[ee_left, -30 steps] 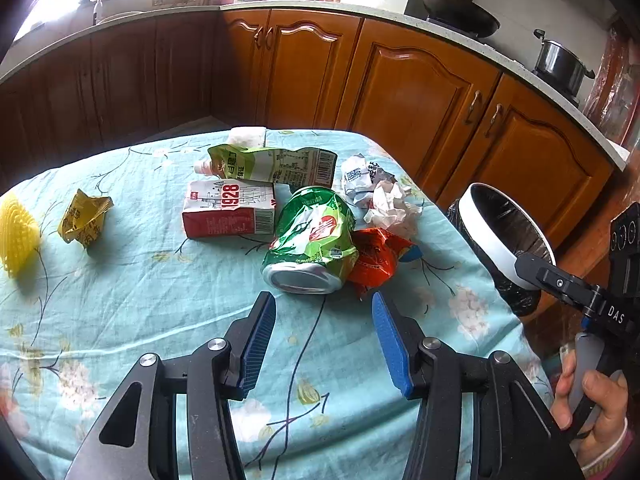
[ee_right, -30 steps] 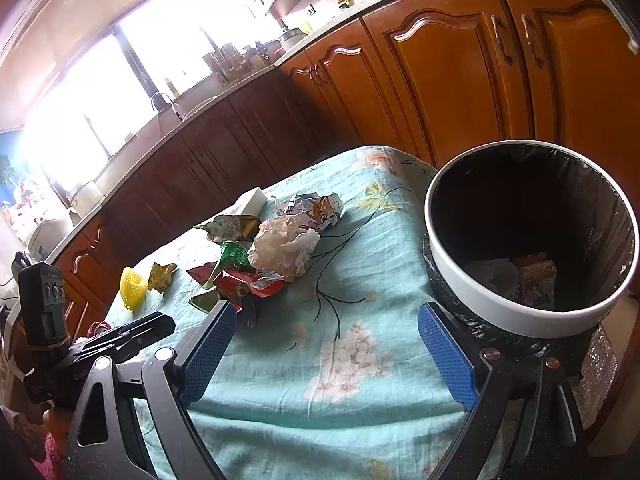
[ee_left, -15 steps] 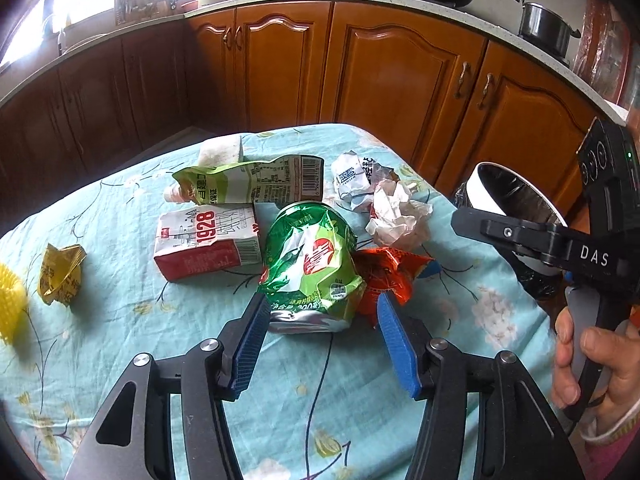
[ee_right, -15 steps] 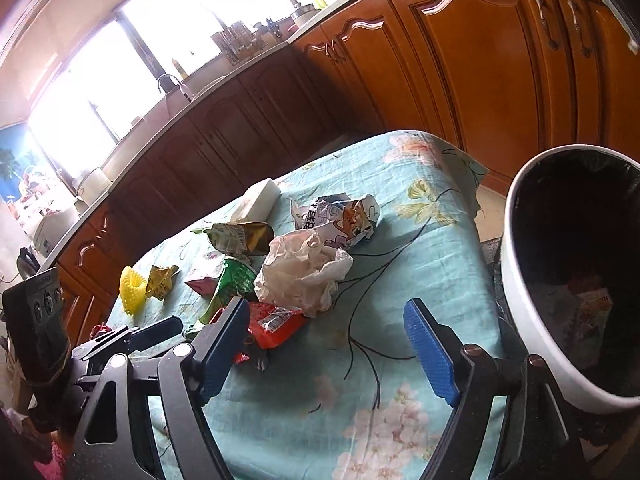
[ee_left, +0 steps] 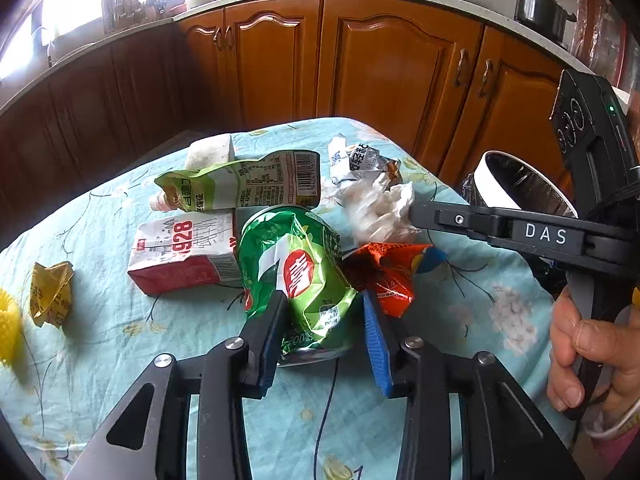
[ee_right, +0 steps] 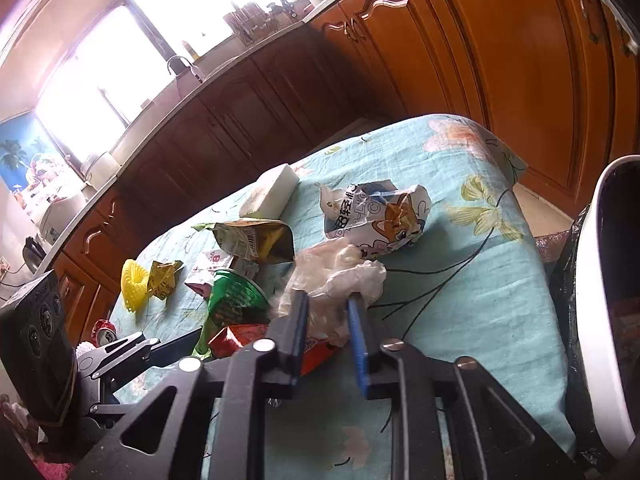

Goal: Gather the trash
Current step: 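Grasp the green chip bag with the left tool while the right tool grasps the crumpled tissue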

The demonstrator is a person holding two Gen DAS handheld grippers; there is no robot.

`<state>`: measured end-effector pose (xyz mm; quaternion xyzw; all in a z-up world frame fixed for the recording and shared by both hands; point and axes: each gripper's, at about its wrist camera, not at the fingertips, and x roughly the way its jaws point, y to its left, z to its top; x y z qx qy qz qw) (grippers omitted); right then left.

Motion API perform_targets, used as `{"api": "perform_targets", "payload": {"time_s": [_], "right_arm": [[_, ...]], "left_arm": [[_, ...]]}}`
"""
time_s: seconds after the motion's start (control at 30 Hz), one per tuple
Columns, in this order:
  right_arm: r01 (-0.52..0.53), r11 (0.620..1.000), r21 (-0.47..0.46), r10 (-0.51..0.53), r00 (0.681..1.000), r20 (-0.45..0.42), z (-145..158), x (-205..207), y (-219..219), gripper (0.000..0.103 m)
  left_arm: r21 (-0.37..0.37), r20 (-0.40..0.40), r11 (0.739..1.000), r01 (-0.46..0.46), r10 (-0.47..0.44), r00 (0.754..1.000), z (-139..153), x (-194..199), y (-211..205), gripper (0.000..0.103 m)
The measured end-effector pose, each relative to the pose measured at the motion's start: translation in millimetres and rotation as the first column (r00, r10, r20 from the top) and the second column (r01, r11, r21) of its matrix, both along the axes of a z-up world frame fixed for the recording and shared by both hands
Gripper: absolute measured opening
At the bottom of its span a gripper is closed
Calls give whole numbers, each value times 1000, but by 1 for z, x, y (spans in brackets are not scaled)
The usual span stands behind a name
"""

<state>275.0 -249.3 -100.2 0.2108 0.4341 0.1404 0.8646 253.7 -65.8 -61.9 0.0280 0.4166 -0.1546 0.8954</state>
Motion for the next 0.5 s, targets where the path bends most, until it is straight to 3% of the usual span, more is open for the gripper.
{"api": "perform_targets", "payload": {"time_s": [0.2,0.5], "right_arm": [[12,1000,-17,-12,999,34,13,-15,-5,5],[37,999,-15,-36,996,87,37,-43,-15,5]], "left_arm": [[-33,21,999,-7,8,1000,3,-15,9,35],[-163,64,986,-35,46,997,32,-51,37,34]]}}
